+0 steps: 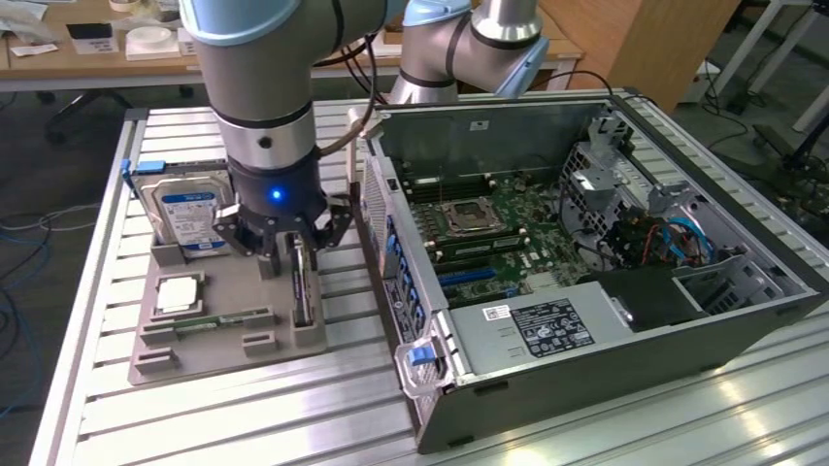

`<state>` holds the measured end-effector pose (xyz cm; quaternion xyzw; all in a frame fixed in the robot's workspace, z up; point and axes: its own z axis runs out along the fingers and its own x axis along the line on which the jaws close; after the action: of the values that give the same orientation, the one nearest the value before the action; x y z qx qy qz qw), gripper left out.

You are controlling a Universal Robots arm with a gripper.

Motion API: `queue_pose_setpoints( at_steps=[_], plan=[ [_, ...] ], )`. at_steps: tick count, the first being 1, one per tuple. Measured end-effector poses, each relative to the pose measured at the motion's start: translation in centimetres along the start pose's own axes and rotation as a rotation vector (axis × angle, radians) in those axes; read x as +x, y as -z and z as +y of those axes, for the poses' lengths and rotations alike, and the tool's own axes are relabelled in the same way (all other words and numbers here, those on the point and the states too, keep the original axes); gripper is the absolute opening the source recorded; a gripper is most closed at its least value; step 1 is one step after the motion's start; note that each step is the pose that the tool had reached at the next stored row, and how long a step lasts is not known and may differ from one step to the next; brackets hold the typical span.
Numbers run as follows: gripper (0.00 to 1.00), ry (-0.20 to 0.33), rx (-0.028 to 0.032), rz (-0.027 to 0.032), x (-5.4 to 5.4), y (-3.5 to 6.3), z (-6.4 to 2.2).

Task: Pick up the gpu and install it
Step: 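Pick up the gpu and move the gpu toward the slot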

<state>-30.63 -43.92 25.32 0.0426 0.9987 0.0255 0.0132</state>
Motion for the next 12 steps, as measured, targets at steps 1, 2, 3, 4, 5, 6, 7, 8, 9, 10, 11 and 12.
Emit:
queue_pose_setpoints(
  at_steps=[1,2,3,4,5,6,7,8,9,10,11,12],
  plan=[
    [0.47,0.0,0.0,0.0,0.0,-0.15,-0.01],
    [0.47,0.0,0.0,0.0,0.0,-0.33,-0.02],
    [0.47,0.0,0.0,0.0001,0.0,-0.51,-0.03],
    [0.47,0.0,-0.0001,0.0003,0.0,-0.7,-0.04],
    [0.47,0.0,0.0,0.0003,0.0,-0.86,-0.04],
    [0.47,0.0,0.0,0.0004,0.0,-1.01,-0.05],
    [0.47,0.0,0.0,0.0003,0.0,-1.15,-0.06],
    [0.47,0.0,-0.0001,0.0003,0.0,-1.26,-0.06],
    [0.47,0.0,0.0,0.0003,0.0,-1.35,-0.07],
    [0.47,0.0,-0.0001,0.0003,0.0,-1.41,-0.07],
    [0.47,0.0,-0.0001,0.0004,0.0,-1.48,-0.08],
    [0.47,0.0,-0.0001,0.0004,0.0,-1.56,-0.08]
  ],
)
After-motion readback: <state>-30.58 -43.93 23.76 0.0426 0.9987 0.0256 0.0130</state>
